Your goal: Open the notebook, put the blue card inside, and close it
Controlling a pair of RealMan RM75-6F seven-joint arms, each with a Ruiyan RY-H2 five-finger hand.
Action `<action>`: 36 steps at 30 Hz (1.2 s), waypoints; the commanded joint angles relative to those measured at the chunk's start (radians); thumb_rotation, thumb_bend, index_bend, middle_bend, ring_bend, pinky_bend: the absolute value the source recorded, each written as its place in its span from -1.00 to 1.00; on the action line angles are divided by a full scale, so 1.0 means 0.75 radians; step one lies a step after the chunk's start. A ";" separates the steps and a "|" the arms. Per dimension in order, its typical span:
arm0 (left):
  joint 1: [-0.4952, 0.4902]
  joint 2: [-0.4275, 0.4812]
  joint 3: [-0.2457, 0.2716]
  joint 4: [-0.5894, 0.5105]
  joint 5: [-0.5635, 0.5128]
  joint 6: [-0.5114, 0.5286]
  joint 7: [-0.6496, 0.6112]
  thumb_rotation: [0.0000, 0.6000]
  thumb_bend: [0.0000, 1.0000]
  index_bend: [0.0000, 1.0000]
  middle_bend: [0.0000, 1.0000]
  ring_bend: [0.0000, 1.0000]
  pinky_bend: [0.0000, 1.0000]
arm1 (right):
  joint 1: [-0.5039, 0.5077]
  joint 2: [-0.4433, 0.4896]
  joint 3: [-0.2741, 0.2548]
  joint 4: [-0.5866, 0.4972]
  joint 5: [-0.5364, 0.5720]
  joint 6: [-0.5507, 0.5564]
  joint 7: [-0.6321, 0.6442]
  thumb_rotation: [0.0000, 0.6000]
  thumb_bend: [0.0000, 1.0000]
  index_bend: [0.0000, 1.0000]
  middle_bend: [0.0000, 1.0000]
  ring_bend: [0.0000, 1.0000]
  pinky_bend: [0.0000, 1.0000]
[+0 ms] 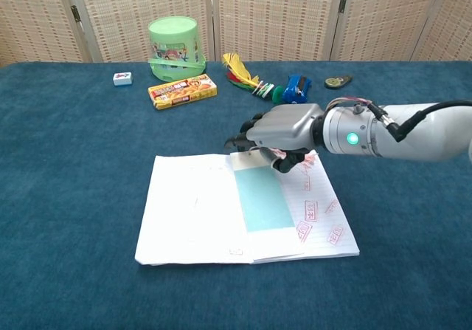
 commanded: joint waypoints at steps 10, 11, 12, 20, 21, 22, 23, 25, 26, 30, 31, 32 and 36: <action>-0.059 -0.017 -0.025 0.050 0.063 -0.011 0.008 1.00 -0.45 -0.76 -0.82 -0.78 -0.66 | -0.059 0.123 0.041 -0.109 0.031 0.142 -0.037 1.00 0.21 -0.98 -0.74 -1.00 -1.00; -0.067 -0.022 -0.028 0.059 0.069 -0.014 0.007 1.00 -0.45 -0.75 -0.82 -0.78 -0.66 | -0.071 0.145 0.041 -0.134 0.036 0.160 -0.047 1.00 0.07 -0.98 -0.74 -1.00 -1.00; -0.078 -0.029 -0.032 0.072 0.078 -0.017 0.004 1.00 -0.45 -0.75 -0.82 -0.78 -0.66 | -0.091 0.175 0.038 -0.168 0.044 0.188 -0.065 1.00 -0.07 -0.98 -0.74 -1.00 -1.00; -0.163 -0.094 -0.034 0.161 0.159 -0.060 -0.050 1.00 -0.45 -0.74 -0.82 -0.78 -0.66 | -0.259 0.416 -0.009 -0.438 0.076 0.403 -0.187 1.00 -0.43 -0.98 -0.79 -1.00 -1.00; -0.175 -0.099 -0.031 0.166 0.172 -0.068 -0.057 1.00 -0.45 -0.74 -0.82 -0.78 -0.66 | -0.280 0.443 -0.018 -0.460 0.070 0.428 -0.189 1.00 -0.46 -0.98 -0.80 -1.00 -1.00; -0.186 -0.104 -0.027 0.174 0.188 -0.073 -0.063 1.00 -0.45 -0.74 -0.82 -0.78 -0.66 | -0.302 0.470 -0.029 -0.481 0.062 0.452 -0.190 1.00 -0.48 -0.98 -0.80 -1.00 -1.00; -0.202 -0.114 -0.025 0.186 0.208 -0.079 -0.068 1.00 -0.45 -0.74 -0.82 -0.78 -0.66 | -0.331 0.503 -0.042 -0.509 0.049 0.485 -0.185 1.00 -0.50 -0.98 -0.81 -1.00 -1.00; -0.225 -0.127 -0.022 0.200 0.232 -0.088 -0.073 1.00 -0.45 -0.74 -0.82 -0.78 -0.66 | -0.375 0.550 -0.062 -0.548 0.025 0.536 -0.173 1.00 -0.53 -0.98 -0.82 -1.00 -1.00; -0.236 -0.134 -0.023 0.206 0.244 -0.091 -0.076 1.00 -0.45 -0.74 -0.82 -0.78 -0.66 | -0.397 0.571 -0.071 -0.566 0.012 0.563 -0.165 1.00 -0.55 -0.98 -0.82 -1.00 -1.00; -0.288 -0.167 -0.024 0.234 0.305 -0.090 -0.069 1.00 -0.45 -0.74 -0.82 -0.78 -0.66 | -0.504 0.663 -0.113 -0.640 -0.056 0.690 -0.115 1.00 -0.59 -0.98 -0.84 -1.00 -1.00; -0.298 -0.174 -0.022 0.240 0.318 -0.092 -0.065 1.00 -0.45 -0.74 -0.82 -0.78 -0.66 | -0.527 0.680 -0.121 -0.652 -0.073 0.719 -0.103 1.00 -0.59 -0.98 -0.84 -1.00 -1.00; -0.309 -0.180 -0.018 0.246 0.332 -0.096 -0.058 1.00 -0.45 -0.74 -0.82 -0.78 -0.66 | -0.551 0.696 -0.131 -0.662 -0.089 0.746 -0.090 1.00 -0.60 -0.98 -0.84 -1.00 -1.00; -0.361 -0.205 0.002 0.263 0.391 -0.130 -0.018 1.00 -0.46 -0.75 -0.82 -0.78 -0.66 | -0.649 0.748 -0.170 -0.688 -0.152 0.848 -0.038 1.00 -0.60 -0.98 -0.84 -1.00 -1.00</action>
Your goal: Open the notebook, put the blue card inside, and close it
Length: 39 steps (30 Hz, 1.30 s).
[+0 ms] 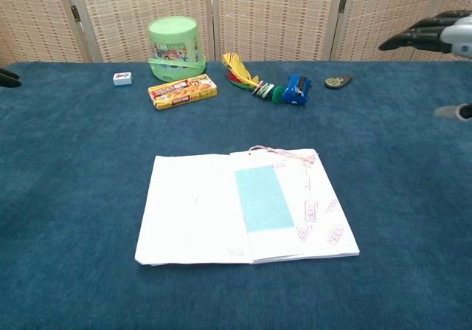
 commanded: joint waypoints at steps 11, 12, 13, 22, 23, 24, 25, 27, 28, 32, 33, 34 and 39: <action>-0.181 -0.147 0.042 0.146 0.160 -0.091 0.060 1.00 -0.51 -0.75 -0.82 -0.78 -0.66 | -0.218 0.062 -0.049 -0.018 -0.114 0.195 0.131 1.00 -0.61 -0.98 -0.84 -1.00 -1.00; -0.194 -0.165 0.044 0.162 0.167 -0.096 0.067 1.00 -0.51 -0.75 -0.82 -0.78 -0.66 | -0.228 0.065 -0.046 -0.019 -0.118 0.201 0.135 1.00 -0.61 -0.98 -0.84 -1.00 -1.00; -0.203 -0.176 0.046 0.171 0.170 -0.102 0.070 1.00 -0.51 -0.75 -0.82 -0.78 -0.66 | -0.234 0.067 -0.045 -0.021 -0.120 0.204 0.136 1.00 -0.61 -0.98 -0.84 -1.00 -1.00; -0.277 -0.265 0.086 0.245 0.188 -0.187 0.134 1.00 -0.51 -0.76 -0.82 -0.78 -0.66 | -0.296 0.073 -0.051 -0.032 -0.122 0.191 0.130 1.00 -0.61 -0.98 -0.84 -1.00 -1.00; -0.283 -0.278 0.091 0.261 0.187 -0.195 0.132 1.00 -0.51 -0.76 -0.82 -0.78 -0.66 | -0.300 0.072 -0.050 -0.030 -0.122 0.188 0.132 1.00 -0.61 -0.98 -0.85 -1.00 -1.00; -0.288 -0.290 0.097 0.277 0.187 -0.204 0.131 1.00 -0.51 -0.77 -0.82 -0.78 -0.66 | -0.303 0.071 -0.049 -0.028 -0.122 0.185 0.134 1.00 -0.61 -0.98 -0.85 -1.00 -1.00; -0.296 -0.307 0.103 0.298 0.187 -0.211 0.128 1.00 -0.51 -0.77 -0.82 -0.78 -0.66 | -0.307 0.070 -0.047 -0.026 -0.124 0.182 0.135 1.00 -0.60 -0.98 -0.85 -1.00 -1.00; -0.304 -0.336 0.116 0.327 0.185 -0.218 0.113 1.00 -0.51 -0.77 -0.82 -0.78 -0.66 | -0.311 0.070 -0.042 -0.025 -0.126 0.175 0.137 1.00 -0.61 -0.98 -0.85 -1.00 -1.00; -0.307 -0.347 0.122 0.335 0.185 -0.218 0.102 1.00 -0.51 -0.77 -0.82 -0.78 -0.66 | -0.313 0.070 -0.040 -0.026 -0.126 0.171 0.139 1.00 -0.61 -0.98 -0.85 -1.00 -1.00; -0.317 -0.399 0.136 0.389 0.181 -0.216 0.091 1.00 -0.51 -0.77 -0.82 -0.78 -0.66 | -0.321 0.069 -0.031 -0.026 -0.130 0.161 0.141 1.00 -0.60 -0.98 -0.86 -1.00 -1.00; -0.321 -0.413 0.139 0.401 0.178 -0.218 0.091 1.00 -0.51 -0.77 -0.82 -0.78 -0.66 | -0.323 0.068 -0.028 -0.026 -0.131 0.159 0.143 1.00 -0.60 -0.98 -0.86 -1.00 -1.00; -0.324 -0.424 0.140 0.410 0.176 -0.218 0.090 1.00 -0.51 -0.77 -0.82 -0.78 -0.66 | -0.325 0.068 -0.026 -0.026 -0.131 0.158 0.144 1.00 -0.61 -0.98 -0.86 -1.00 -1.00; -0.342 -0.478 0.147 0.463 0.164 -0.235 0.117 1.00 -0.51 -0.78 -0.82 -0.78 -0.66 | -0.338 0.070 -0.014 -0.028 -0.131 0.154 0.149 1.00 -0.60 -0.98 -0.87 -1.00 -1.00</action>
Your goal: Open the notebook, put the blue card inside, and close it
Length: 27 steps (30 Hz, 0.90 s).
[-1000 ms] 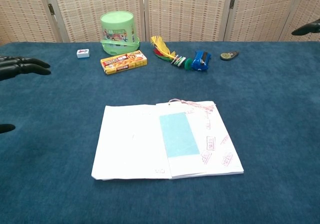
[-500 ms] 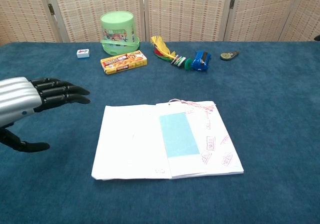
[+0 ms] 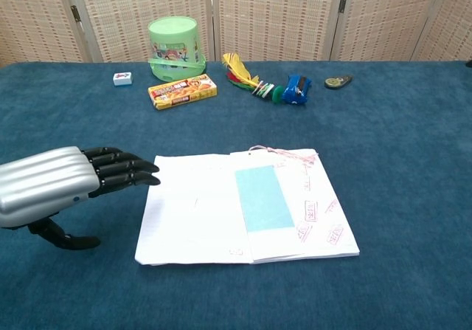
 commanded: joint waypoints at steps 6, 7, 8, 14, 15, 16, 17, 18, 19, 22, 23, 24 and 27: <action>-0.018 -0.063 0.016 0.055 -0.023 -0.007 0.011 1.00 -0.51 -0.78 -0.82 -0.78 -0.66 | -0.015 0.004 0.014 -0.003 -0.007 -0.004 0.004 1.00 -0.60 -0.98 -0.88 -1.00 -1.00; -0.020 -0.071 0.019 0.058 -0.027 -0.006 0.004 1.00 -0.51 -0.78 -0.82 -0.78 -0.66 | -0.017 0.004 0.016 -0.003 -0.008 -0.004 0.006 1.00 -0.60 -0.98 -0.88 -1.00 -1.00; -0.021 -0.077 0.020 0.061 -0.030 -0.004 0.001 1.00 -0.51 -0.78 -0.82 -0.78 -0.66 | -0.019 0.005 0.018 -0.002 -0.009 -0.003 0.007 1.00 -0.61 -0.98 -0.88 -1.00 -1.00; -0.037 -0.112 0.018 0.080 -0.048 0.004 -0.010 1.00 -0.51 -0.78 -0.82 -0.78 -0.66 | -0.032 0.004 0.030 0.003 -0.005 -0.005 0.016 1.00 -0.60 -0.98 -0.88 -1.00 -1.00; -0.038 -0.114 0.019 0.081 -0.049 0.004 -0.010 1.00 -0.51 -0.78 -0.82 -0.78 -0.66 | -0.033 0.003 0.032 0.004 -0.005 -0.006 0.017 1.00 -0.60 -0.98 -0.88 -1.00 -1.00; -0.041 -0.119 0.021 0.082 -0.049 0.006 -0.010 1.00 -0.51 -0.78 -0.82 -0.78 -0.66 | -0.035 0.003 0.033 0.005 -0.006 -0.007 0.018 1.00 -0.60 -0.98 -0.88 -1.00 -1.00; -0.043 -0.122 0.023 0.083 -0.050 0.006 -0.011 1.00 -0.51 -0.78 -0.82 -0.78 -0.66 | -0.035 0.003 0.035 0.006 -0.007 -0.008 0.019 1.00 -0.61 -0.98 -0.88 -1.00 -1.00; -0.046 -0.127 0.026 0.084 -0.051 0.005 -0.013 1.00 -0.51 -0.78 -0.82 -0.78 -0.66 | -0.037 0.004 0.037 0.006 -0.008 -0.008 0.021 1.00 -0.61 -0.98 -0.89 -1.00 -1.00; -0.048 -0.131 0.029 0.086 -0.052 0.003 -0.013 1.00 -0.51 -0.78 -0.82 -0.78 -0.66 | -0.038 0.004 0.039 0.007 -0.009 -0.008 0.023 1.00 -0.61 -0.98 -0.89 -1.00 -1.00; -0.055 -0.144 0.031 0.092 -0.057 0.003 -0.020 1.00 -0.51 -0.78 -0.82 -0.78 -0.66 | -0.043 0.004 0.045 0.008 -0.012 -0.004 0.028 1.00 -0.61 -0.98 -0.89 -1.00 -1.00; -0.058 -0.150 0.030 0.096 -0.059 0.007 -0.026 1.00 -0.51 -0.78 -0.82 -0.78 -0.66 | -0.046 0.003 0.045 0.010 -0.012 -0.004 0.030 1.00 -0.60 -0.98 -0.89 -1.00 -1.00; -0.059 -0.154 0.030 0.099 -0.061 0.010 -0.032 1.00 -0.51 -0.78 -0.82 -0.78 -0.66 | -0.048 0.003 0.046 0.011 -0.012 -0.004 0.032 1.00 -0.60 -0.98 -0.89 -1.00 -1.00; -0.065 -0.169 0.028 0.109 -0.064 0.026 -0.053 1.00 -0.51 -0.78 -0.82 -0.78 -0.66 | -0.056 0.002 0.047 0.018 -0.011 -0.003 0.041 1.00 -0.61 -0.98 -0.89 -1.00 -1.00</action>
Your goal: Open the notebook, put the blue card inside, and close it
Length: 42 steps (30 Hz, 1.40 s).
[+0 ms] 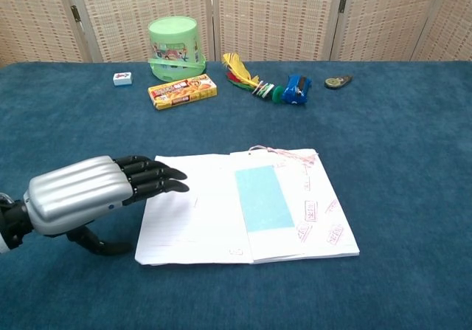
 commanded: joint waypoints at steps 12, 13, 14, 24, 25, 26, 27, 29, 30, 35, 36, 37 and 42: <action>-0.025 -0.079 0.000 0.073 -0.024 0.043 -0.126 1.00 -0.51 -0.74 -0.82 -0.78 -0.66 | -0.023 -0.002 0.016 0.017 0.003 0.006 0.022 1.00 -0.61 -0.98 -0.91 -1.00 -1.00; -0.027 -0.085 0.000 0.081 -0.025 0.045 -0.135 1.00 -0.51 -0.74 -0.82 -0.78 -0.66 | -0.024 -0.002 0.017 0.019 0.002 0.006 0.024 1.00 -0.61 -0.98 -0.91 -1.00 -1.00; -0.030 -0.092 0.001 0.093 -0.024 0.050 -0.143 1.00 -0.51 -0.73 -0.82 -0.78 -0.66 | -0.025 -0.003 0.018 0.020 0.003 0.005 0.026 1.00 -0.61 -0.98 -0.91 -1.00 -1.00; -0.042 -0.152 0.004 0.188 -0.034 0.099 -0.274 1.00 -0.51 -0.59 -0.79 -0.76 -0.66 | -0.033 -0.013 0.029 0.040 0.005 0.002 0.044 1.00 -0.61 -0.98 -0.91 -1.00 -1.00; -0.043 -0.155 0.005 0.194 -0.034 0.106 -0.290 1.00 -0.51 -0.57 -0.78 -0.76 -0.66 | -0.034 -0.013 0.030 0.041 0.004 0.003 0.045 1.00 -0.61 -0.98 -0.91 -1.00 -1.00; -0.044 -0.159 0.006 0.198 -0.034 0.112 -0.308 1.00 -0.51 -0.54 -0.77 -0.76 -0.66 | -0.035 -0.014 0.030 0.042 0.003 0.003 0.046 1.00 -0.61 -0.98 -0.91 -1.00 -1.00; -0.045 -0.163 0.006 0.204 -0.035 0.123 -0.331 1.00 -0.51 -0.51 -0.76 -0.76 -0.66 | -0.035 -0.014 0.031 0.043 0.003 0.002 0.047 1.00 -0.61 -0.98 -0.92 -1.00 -1.00; -0.046 -0.171 0.005 0.215 -0.036 0.138 -0.359 1.00 -0.45 -0.42 -0.73 -0.76 -0.66 | -0.037 -0.014 0.032 0.043 0.001 0.003 0.047 1.00 -0.61 -0.98 -0.92 -1.00 -1.00; -0.047 -0.176 0.004 0.225 -0.037 0.147 -0.369 1.00 -0.42 -0.39 -0.73 -0.76 -0.66 | -0.037 -0.013 0.032 0.043 0.001 0.002 0.048 1.00 -0.60 -0.98 -0.92 -1.00 -1.00; -0.052 -0.188 0.001 0.250 -0.041 0.165 -0.383 1.00 -0.24 -0.23 -0.71 -0.76 -0.66 | -0.040 -0.010 0.034 0.041 -0.002 0.001 0.049 1.00 -0.61 -0.98 -0.92 -1.00 -1.00; -0.053 -0.188 0.000 0.252 -0.044 0.170 -0.387 1.00 -0.22 -0.21 -0.71 -0.76 -0.66 | -0.042 -0.009 0.034 0.040 -0.003 0.002 0.049 1.00 -0.61 -0.98 -0.92 -1.00 -1.00; -0.053 -0.189 -0.001 0.253 -0.045 0.174 -0.391 1.00 -0.21 -0.19 -0.71 -0.76 -0.66 | -0.043 -0.009 0.035 0.040 -0.004 0.003 0.050 1.00 -0.60 -0.98 -0.92 -1.00 -1.00; -0.054 -0.187 -0.005 0.258 -0.053 0.193 -0.397 1.00 -0.10 -0.02 -0.69 -0.75 -0.66 | -0.046 -0.007 0.036 0.041 -0.007 0.004 0.056 1.00 -0.60 -0.98 -0.92 -1.00 -1.00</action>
